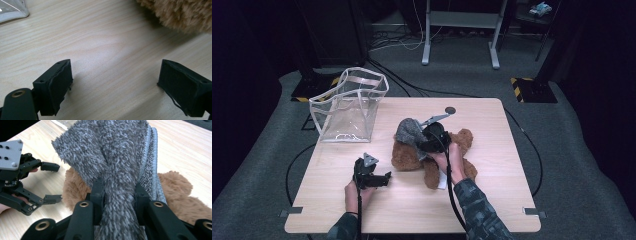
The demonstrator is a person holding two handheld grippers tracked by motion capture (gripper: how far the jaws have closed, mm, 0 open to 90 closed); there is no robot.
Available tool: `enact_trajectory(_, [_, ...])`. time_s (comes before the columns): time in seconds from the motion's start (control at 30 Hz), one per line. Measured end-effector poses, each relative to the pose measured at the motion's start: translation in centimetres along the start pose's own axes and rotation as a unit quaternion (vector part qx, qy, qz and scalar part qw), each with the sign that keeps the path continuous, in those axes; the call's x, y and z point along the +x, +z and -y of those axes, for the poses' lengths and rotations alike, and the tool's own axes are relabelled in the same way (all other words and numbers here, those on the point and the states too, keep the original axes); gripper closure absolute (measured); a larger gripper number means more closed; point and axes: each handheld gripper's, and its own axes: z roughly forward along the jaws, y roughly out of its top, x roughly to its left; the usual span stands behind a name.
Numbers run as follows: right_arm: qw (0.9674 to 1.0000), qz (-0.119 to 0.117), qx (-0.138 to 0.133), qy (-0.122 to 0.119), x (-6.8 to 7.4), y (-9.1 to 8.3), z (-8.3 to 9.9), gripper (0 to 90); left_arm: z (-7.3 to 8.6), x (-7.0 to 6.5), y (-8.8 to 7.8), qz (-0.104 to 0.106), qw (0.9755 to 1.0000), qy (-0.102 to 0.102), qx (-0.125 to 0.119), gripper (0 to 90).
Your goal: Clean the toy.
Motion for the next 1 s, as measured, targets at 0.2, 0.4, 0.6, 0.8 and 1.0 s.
enact_trajectory(0.2, [0.9998, -0.009, 0.006, -0.014, 0.5, 0.1, 0.4, 70.2, 0.0, 0.0, 0.0, -0.001, 1.0000, 0.003, 0.001, 11.5])
enact_trajectory(0.4, [0.9996, -0.021, 0.010, -0.018, 1.2, -0.1, 1.4, 70.6, 0.0, 0.0, 0.0, -0.001, 1.0000, 0.002, 0.000, 11.5])
enact_trajectory(0.6, [0.9992, -0.031, 0.014, -0.019, 1.8, 0.0, 2.7, 70.9, 0.0, 0.1, 0.0, -0.001, 1.0000, 0.001, 0.001, 11.6])
enact_trajectory(0.8, [0.9990, -0.038, 0.017, -0.016, 2.5, 0.0, 3.8, 71.0, 0.0, 0.0, 0.0, -0.006, 1.0000, -0.007, -0.004, 12.6])
enact_trajectory(1.0, [0.9981, -0.049, 0.035, -0.013, 3.0, 0.7, 5.3, 71.3, 0.0, 0.0, 0.0, -0.006, 1.0000, -0.006, -0.002, 12.6])
